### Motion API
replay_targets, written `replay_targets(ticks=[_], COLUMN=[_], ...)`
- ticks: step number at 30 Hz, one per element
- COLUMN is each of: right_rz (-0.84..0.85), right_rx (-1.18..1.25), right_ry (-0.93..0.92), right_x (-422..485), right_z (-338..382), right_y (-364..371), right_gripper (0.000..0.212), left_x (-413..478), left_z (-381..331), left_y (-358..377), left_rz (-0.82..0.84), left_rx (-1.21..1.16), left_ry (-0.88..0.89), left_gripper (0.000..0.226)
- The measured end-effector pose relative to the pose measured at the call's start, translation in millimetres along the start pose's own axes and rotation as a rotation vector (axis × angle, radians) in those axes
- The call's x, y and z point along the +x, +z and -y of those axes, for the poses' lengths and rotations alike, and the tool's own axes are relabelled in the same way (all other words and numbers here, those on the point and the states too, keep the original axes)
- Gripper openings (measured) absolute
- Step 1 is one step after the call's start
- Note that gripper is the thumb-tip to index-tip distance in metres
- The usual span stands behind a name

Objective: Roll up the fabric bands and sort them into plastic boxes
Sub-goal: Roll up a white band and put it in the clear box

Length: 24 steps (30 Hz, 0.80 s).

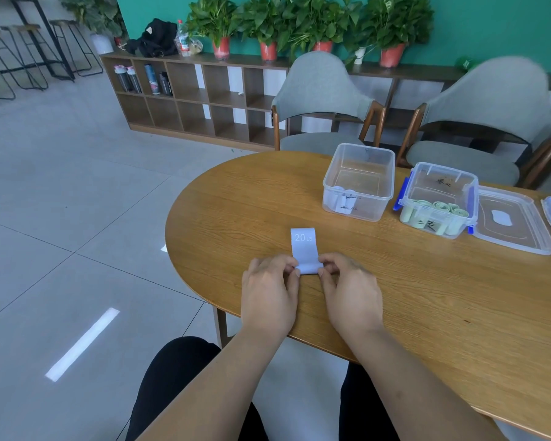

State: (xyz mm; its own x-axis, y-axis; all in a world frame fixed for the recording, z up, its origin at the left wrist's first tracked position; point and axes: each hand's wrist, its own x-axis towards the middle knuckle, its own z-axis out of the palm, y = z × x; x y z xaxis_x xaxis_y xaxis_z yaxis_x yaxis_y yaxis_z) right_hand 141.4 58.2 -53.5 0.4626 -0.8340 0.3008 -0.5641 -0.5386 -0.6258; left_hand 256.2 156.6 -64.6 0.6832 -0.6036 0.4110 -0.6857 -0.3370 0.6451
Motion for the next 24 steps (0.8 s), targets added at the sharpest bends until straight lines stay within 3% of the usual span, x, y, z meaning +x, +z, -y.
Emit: replay_targets(ticks=[10,24], right_rz=[0.09,0.125], right_rx=[-0.142,0.029], right_ry=[-0.052,-0.025], right_x=[9.2,17.2], right_z=[3.6,-2.7], right_y=[-2.9,-11.0], right_gripper=[0.029,0.019], left_x=[6.2,13.9], left_z=[-1.3,-1.1], left_y=[-1.8,-1.7], left_rz=[0.042,0.04], left_rx=[0.043,0.029], left_ry=[-0.025,-0.023], left_gripper=[0.023,0.024])
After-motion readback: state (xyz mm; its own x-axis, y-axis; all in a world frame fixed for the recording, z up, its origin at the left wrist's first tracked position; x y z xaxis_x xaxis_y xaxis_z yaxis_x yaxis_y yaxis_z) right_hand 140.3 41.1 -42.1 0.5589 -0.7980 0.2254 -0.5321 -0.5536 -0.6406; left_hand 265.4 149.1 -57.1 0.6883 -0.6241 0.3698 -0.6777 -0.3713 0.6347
